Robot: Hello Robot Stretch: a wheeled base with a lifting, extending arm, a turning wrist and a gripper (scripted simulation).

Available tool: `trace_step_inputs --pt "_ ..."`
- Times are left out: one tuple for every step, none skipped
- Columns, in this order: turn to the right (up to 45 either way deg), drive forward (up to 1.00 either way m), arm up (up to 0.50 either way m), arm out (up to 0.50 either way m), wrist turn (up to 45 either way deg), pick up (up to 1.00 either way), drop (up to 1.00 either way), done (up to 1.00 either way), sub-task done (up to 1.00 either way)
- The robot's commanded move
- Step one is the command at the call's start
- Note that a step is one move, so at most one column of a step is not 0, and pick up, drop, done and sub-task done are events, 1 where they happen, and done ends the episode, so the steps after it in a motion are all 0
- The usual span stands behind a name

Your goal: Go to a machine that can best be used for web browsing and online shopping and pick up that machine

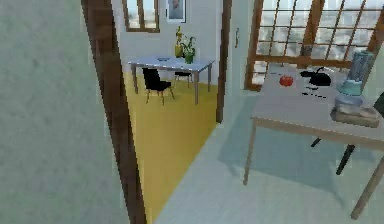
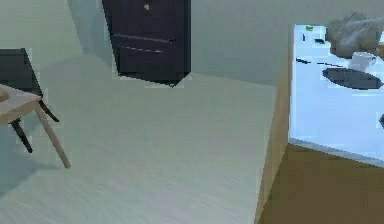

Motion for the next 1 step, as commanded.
trace_step_inputs --pt "0.0 1.0 0.0 0.0 0.0 0.0 0.0 0.0 0.0"
